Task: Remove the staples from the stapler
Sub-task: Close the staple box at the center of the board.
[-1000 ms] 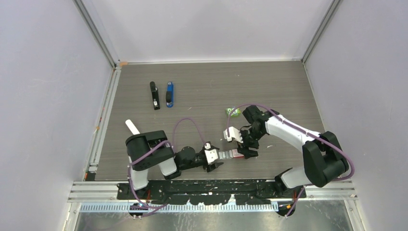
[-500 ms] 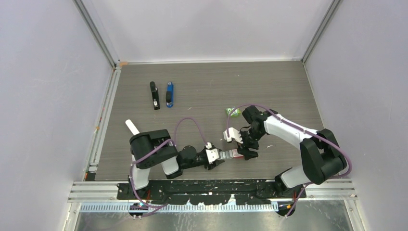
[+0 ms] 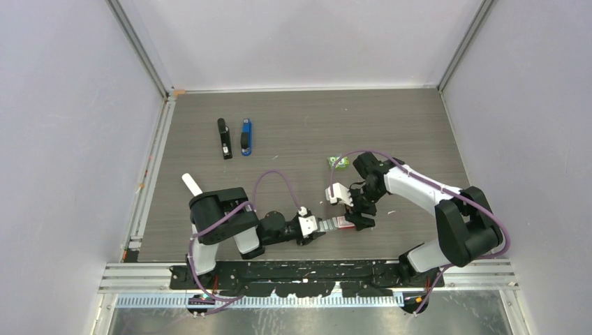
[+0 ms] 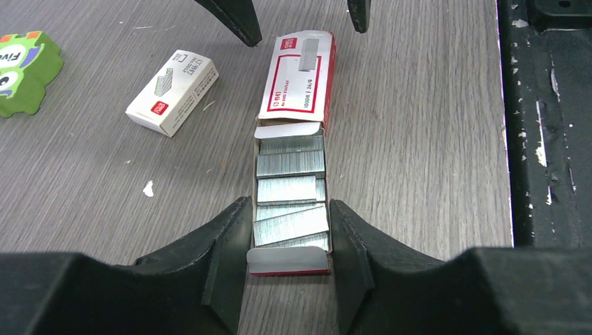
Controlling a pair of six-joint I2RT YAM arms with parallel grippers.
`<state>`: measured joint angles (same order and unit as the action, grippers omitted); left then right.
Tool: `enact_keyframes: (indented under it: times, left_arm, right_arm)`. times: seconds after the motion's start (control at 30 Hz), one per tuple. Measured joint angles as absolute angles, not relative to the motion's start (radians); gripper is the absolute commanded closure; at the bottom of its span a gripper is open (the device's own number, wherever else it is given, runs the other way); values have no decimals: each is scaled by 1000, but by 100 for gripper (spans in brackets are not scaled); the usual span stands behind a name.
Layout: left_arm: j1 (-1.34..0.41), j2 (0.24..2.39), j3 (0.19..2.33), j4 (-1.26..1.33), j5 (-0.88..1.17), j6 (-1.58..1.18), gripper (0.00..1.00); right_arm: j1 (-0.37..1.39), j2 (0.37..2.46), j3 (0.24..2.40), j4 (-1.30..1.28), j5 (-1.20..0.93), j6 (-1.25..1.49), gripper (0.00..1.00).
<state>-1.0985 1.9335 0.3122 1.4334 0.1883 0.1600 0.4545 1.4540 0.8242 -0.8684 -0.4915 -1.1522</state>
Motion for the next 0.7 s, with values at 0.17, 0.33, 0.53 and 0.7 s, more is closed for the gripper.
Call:
enact_keyframes:
  times: [0.17, 0.33, 0.53, 0.7]
  left_arm:
    - [-1095, 1934, 312, 1437, 184, 155, 39]
    - [-1090, 1934, 313, 1438, 183, 141, 40]
    - [-1082, 1953, 332, 1443, 192, 130, 47]
    - [-1074, 1965, 341, 1448, 214, 116, 55]
  right_arm:
    - [449, 1454, 824, -868, -492, -1152, 27]
    - [448, 1454, 824, -869, -493, -1153, 28]
    - [448, 1454, 824, -869, -494, -1153, 28]
    - [448, 1454, 824, -870, -500, -1153, 28]
